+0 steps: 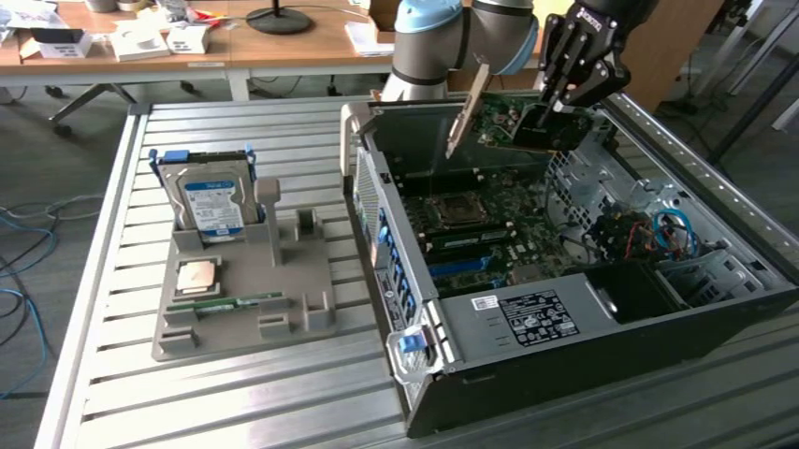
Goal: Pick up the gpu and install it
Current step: 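Insert the gpu into the slot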
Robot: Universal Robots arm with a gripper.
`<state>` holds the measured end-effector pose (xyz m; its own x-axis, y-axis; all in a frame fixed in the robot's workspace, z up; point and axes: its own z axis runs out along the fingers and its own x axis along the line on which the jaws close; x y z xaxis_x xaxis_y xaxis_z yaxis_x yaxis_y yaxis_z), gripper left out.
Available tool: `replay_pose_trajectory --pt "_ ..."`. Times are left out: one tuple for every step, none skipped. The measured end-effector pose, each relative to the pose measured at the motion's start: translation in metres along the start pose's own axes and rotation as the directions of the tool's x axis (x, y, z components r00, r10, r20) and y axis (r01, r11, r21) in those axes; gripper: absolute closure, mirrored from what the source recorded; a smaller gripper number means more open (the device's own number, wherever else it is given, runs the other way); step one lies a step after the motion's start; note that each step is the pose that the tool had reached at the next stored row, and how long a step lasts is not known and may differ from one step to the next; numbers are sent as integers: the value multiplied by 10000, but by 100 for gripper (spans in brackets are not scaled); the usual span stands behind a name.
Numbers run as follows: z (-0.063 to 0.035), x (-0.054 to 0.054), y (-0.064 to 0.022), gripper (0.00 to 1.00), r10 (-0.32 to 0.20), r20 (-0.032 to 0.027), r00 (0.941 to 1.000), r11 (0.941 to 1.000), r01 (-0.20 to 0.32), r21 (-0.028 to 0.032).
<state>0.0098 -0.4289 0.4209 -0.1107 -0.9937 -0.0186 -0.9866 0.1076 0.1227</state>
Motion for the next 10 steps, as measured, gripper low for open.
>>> replay_pose_trajectory --pt "1 0 3 74 -6 8 10000 10000 6 70" --pt "1 1 8 74 -16 16 10000 9999 16 155" --pt "1 1 13 74 -28 24 10000 9997 27 249" --pt "2 2 19 74 -40 35 10000 9994 39 347" --pt "3 3 24 74 -52 43 10000 9990 50 446" --pt "3 3 29 74 -65 52 10000 9984 62 554" --pt "3 4 34 74 -79 63 9999 9977 74 668" --pt "4 4 38 74 -93 73 9999 9969 87 783" --pt "5 5 42 74 -108 84 9999 9960 100 892" --pt "5 5 47 74 -122 92 9999 9949 113 1002"
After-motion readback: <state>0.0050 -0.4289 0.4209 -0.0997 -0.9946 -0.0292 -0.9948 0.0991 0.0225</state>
